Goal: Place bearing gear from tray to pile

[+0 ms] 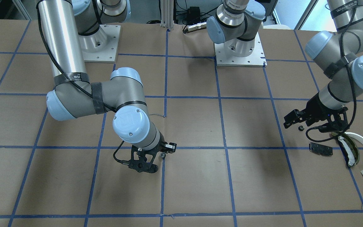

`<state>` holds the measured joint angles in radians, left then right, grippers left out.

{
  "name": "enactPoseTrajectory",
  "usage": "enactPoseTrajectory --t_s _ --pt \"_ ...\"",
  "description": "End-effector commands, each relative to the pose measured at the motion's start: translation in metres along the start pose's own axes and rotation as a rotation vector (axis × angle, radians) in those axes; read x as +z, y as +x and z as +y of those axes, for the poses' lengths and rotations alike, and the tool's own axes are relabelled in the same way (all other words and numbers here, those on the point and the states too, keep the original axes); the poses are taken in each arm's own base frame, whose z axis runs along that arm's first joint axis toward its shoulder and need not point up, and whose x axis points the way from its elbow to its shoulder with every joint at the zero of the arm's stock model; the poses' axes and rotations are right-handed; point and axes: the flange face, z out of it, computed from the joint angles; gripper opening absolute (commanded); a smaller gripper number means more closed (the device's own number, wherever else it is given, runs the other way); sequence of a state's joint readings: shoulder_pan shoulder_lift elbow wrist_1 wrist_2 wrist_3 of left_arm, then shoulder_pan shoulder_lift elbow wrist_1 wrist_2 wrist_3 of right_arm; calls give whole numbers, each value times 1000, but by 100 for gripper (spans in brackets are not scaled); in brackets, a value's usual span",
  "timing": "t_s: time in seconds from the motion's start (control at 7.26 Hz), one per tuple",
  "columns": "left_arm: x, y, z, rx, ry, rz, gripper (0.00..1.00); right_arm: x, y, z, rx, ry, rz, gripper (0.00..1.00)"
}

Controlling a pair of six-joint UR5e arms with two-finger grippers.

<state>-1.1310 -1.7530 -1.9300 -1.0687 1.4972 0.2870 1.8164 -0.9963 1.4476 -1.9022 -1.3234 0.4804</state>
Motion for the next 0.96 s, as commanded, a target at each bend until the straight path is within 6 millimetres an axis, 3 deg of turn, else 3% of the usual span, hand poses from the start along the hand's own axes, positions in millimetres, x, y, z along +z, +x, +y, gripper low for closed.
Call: enactPoseTrajectory --t_s 0.0,0.14,0.28,0.41,0.55,0.69,0.83 --pt "-5 104 -6 -85 10 36 100 -134 73 8 -78 -59 56 100" --pt "-2 157 3 -143 -3 68 100 -214 118 31 -90 61 155 100" --pt "7 211 14 -188 -15 120 100 -273 131 72 -179 161 156 100" --pt "19 266 23 -150 18 124 99 -304 132 107 -276 225 158 100" --pt "33 318 29 -151 29 124 98 -305 139 109 -285 240 205 100" --pt "46 360 21 -139 52 50 97 -287 141 106 -274 221 224 100" --pt "71 405 20 -143 64 -13 97 -268 128 99 -228 366 198 100"
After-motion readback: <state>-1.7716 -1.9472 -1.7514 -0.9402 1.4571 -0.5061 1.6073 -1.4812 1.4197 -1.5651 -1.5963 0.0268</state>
